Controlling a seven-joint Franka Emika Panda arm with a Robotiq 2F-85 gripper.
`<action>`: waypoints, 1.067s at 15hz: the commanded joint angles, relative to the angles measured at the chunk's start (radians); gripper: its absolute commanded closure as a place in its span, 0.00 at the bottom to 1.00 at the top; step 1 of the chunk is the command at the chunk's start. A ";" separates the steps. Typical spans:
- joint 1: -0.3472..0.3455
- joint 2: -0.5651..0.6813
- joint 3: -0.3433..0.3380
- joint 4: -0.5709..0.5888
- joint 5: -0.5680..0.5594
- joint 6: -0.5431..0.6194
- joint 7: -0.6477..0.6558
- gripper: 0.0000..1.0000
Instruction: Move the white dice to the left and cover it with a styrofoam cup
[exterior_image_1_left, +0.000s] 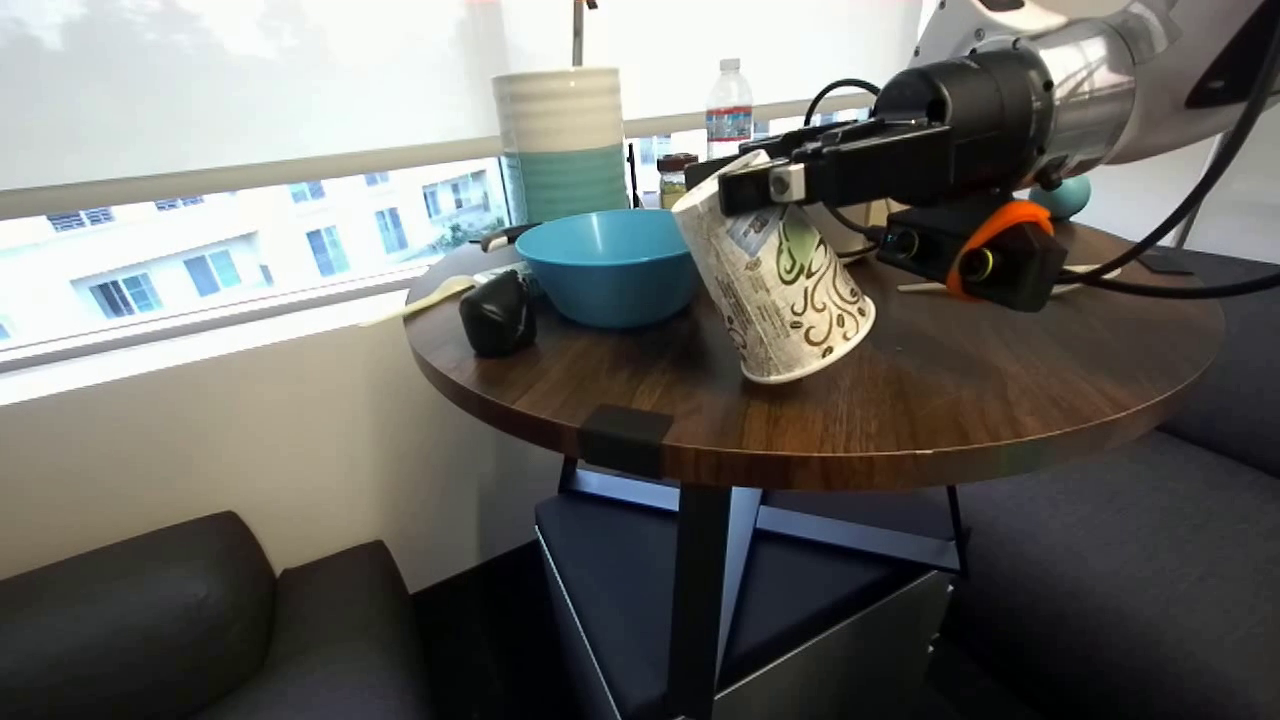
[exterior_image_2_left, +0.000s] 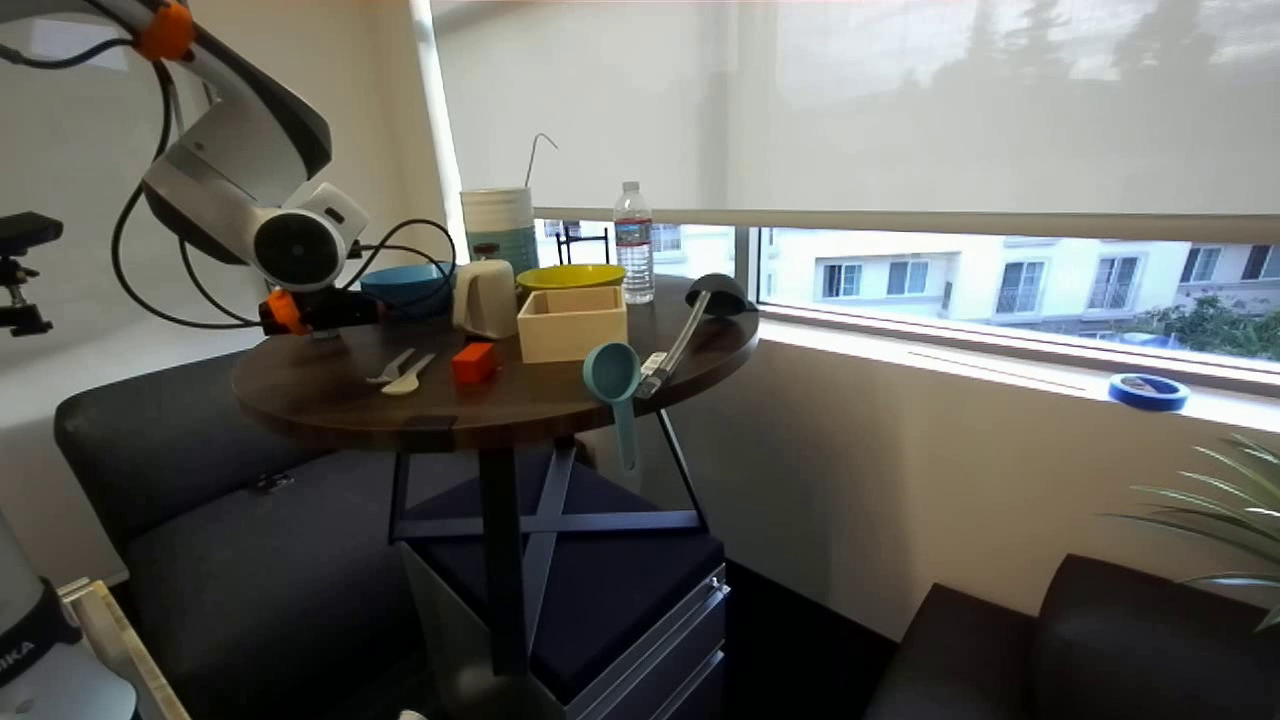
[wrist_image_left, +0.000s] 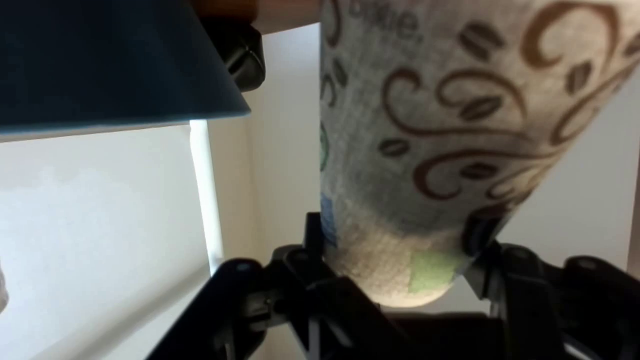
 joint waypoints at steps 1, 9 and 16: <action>-0.029 0.028 -0.008 -0.002 0.047 -0.070 -0.068 0.60; -0.050 0.030 -0.008 -0.002 0.000 -0.068 -0.074 0.00; -0.082 -0.127 -0.008 0.050 -0.203 -0.004 0.074 0.00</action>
